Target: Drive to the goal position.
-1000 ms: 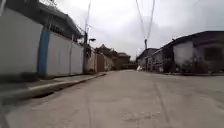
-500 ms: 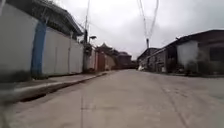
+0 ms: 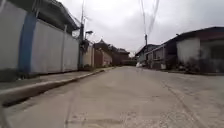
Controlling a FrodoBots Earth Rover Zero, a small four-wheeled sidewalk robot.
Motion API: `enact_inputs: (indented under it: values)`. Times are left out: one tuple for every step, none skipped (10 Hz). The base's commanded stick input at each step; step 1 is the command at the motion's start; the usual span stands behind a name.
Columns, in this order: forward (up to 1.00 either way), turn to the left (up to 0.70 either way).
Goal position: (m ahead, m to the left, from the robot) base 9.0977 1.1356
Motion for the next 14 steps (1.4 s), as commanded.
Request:
enact_inputs:
  values:
    - [0.85,0.0]
    - [0.85,0.0]
    - [0.85,-0.19]
    - [0.85,-0.23]
    - [0.85,-0.2]
    - [0.85,-0.16]
    - [0.85,-0.12]
    - [0.85,-0.09]
    - [0.85,-0.05]
    - [0.85,-0.01]
    - [0.85,0.0]
    - [0.85,0.0]
    - [0.85,0.0]
    - [0.85,0.0]
